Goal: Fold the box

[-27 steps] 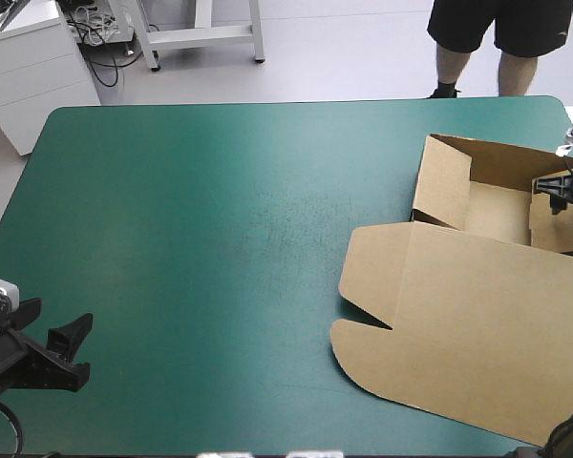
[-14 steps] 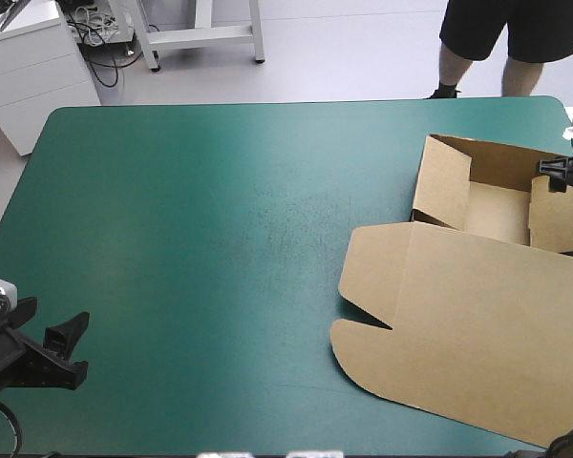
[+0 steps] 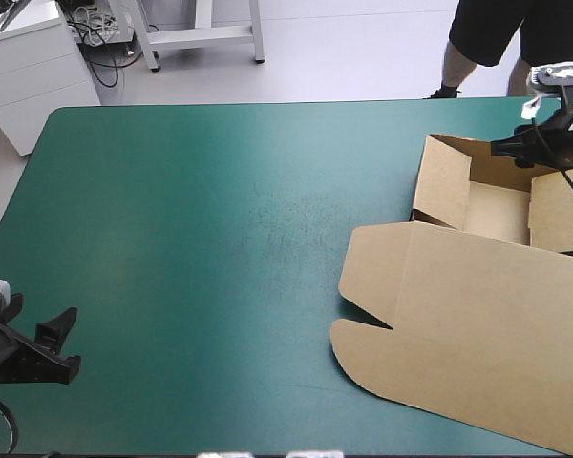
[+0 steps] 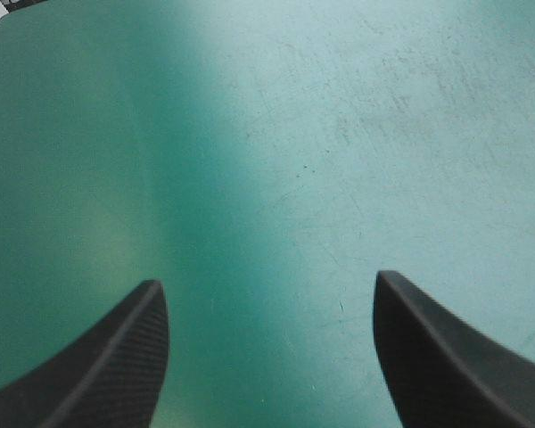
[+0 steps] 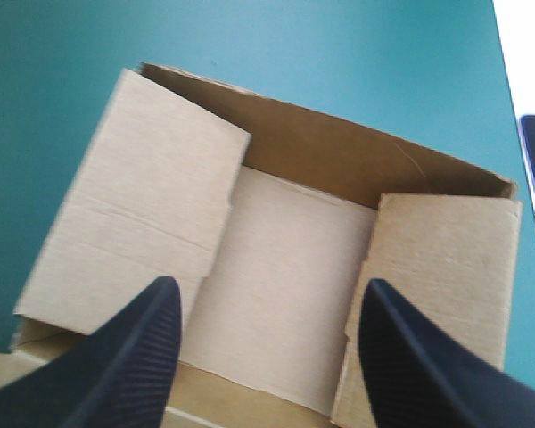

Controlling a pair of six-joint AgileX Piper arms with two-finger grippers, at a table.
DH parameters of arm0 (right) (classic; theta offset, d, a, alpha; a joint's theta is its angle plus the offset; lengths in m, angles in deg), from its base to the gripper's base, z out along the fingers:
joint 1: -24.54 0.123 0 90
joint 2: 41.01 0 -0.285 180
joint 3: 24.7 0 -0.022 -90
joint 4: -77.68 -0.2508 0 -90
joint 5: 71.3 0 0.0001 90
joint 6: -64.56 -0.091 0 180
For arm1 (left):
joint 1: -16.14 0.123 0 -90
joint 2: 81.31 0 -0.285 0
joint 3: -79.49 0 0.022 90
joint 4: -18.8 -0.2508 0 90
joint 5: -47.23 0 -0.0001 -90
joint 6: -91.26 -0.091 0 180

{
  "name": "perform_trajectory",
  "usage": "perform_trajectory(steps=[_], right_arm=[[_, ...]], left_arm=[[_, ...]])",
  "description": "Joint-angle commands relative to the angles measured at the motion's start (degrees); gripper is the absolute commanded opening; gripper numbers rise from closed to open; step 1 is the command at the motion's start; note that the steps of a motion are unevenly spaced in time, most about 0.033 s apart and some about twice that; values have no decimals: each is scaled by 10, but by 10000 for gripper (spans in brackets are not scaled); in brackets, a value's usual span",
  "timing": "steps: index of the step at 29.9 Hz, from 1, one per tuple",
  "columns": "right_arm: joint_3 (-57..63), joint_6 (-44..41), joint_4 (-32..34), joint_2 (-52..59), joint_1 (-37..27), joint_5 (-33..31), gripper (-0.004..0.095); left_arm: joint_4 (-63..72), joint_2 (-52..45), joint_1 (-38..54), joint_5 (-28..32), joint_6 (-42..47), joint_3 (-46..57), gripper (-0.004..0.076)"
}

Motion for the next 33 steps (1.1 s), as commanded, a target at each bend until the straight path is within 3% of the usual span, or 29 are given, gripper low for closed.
perform_trajectory(steps=[1, 5, 15, 25, 33], right_arm=[[-14, 5, -21, 58, 31, 21, 336], [-9, 10, -38, 105, 72, 10, -3], [108, 28, -36, 235, 161, 22, -3], [319, 52, -73, 441, 167, 100, -3], [450, 54, -129, 588, 167, 111, -2]], left_arm=[[-6, 4, -1, 18, 10, -11, 459], [-6, 4, -1, 35, 12, -11, 459], [-35, 4, -1, 67, 27, -11, 459], [-33, -23, -1, 105, 27, 8, 460], [-17, -86, -1, 132, 27, 69, 460]])
